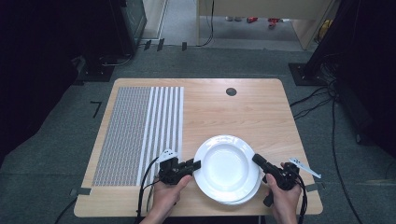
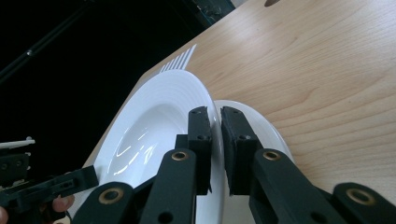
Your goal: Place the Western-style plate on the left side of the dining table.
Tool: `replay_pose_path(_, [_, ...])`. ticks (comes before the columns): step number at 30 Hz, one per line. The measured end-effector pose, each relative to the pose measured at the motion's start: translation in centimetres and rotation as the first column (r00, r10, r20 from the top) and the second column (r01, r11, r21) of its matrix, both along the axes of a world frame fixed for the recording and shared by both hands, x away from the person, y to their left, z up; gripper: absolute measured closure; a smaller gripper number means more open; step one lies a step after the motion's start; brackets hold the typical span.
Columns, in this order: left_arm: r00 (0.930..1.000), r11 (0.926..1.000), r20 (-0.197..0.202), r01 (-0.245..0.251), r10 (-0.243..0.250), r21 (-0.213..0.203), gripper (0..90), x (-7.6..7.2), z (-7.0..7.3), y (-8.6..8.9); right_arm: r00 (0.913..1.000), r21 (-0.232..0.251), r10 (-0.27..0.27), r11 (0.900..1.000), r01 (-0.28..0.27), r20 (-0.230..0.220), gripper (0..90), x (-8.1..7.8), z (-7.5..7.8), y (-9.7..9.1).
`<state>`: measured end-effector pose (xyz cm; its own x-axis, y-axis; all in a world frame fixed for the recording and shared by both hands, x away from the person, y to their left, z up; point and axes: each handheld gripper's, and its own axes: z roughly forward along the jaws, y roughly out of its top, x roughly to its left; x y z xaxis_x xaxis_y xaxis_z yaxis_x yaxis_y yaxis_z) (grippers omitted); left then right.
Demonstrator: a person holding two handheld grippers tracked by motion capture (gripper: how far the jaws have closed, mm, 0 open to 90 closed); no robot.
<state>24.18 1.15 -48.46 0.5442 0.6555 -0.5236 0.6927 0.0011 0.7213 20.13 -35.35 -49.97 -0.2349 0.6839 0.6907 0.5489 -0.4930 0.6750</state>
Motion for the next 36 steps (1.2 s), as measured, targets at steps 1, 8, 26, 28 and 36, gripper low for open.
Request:
replay_pose_path(1, [1.0, 1.0, -0.001, -0.003, 0.003, -0.005, 72.1, 0.0, 0.0, 0.0, 1.0, 0.004, 0.001, 1.0, -0.001, 0.0, 84.1, 0.0, 0.0, 0.0])
replay_pose_path(8, [1.0, 0.9999, -0.007, 0.0, 0.0, -0.011, 72.4, 0.1, 0.1, 0.2, 0.9999, 0.037, 0.015, 0.9992, -0.015, 0.006, 84.5, 0.0, 0.0, -0.1])
replay_pose_path(26, [0.9999, 0.9995, 0.003, 0.012, -0.012, -0.029, 74.0, 0.1, 0.2, 0.2, 0.9937, 0.137, 0.073, 0.9888, -0.06, -0.085, 83.8, 0.6, -1.2, -1.0])
replay_pose_path(28, [0.9999, 0.9994, 0.0, 0.012, -0.012, -0.031, 74.1, 0.1, 0.1, 0.2, 0.993, 0.168, 0.079, 0.9838, -0.064, -0.088, 84.4, 0.7, -1.3, -1.1])
replay_pose_path(36, [0.9993, 0.9947, -0.033, 0.016, -0.02, -0.101, 76.8, 0.6, 0.0, 1.1, 0.9968, 0.18, 0.053, 0.9828, -0.041, -0.06, 85.2, 0.2, -0.7, -0.7])
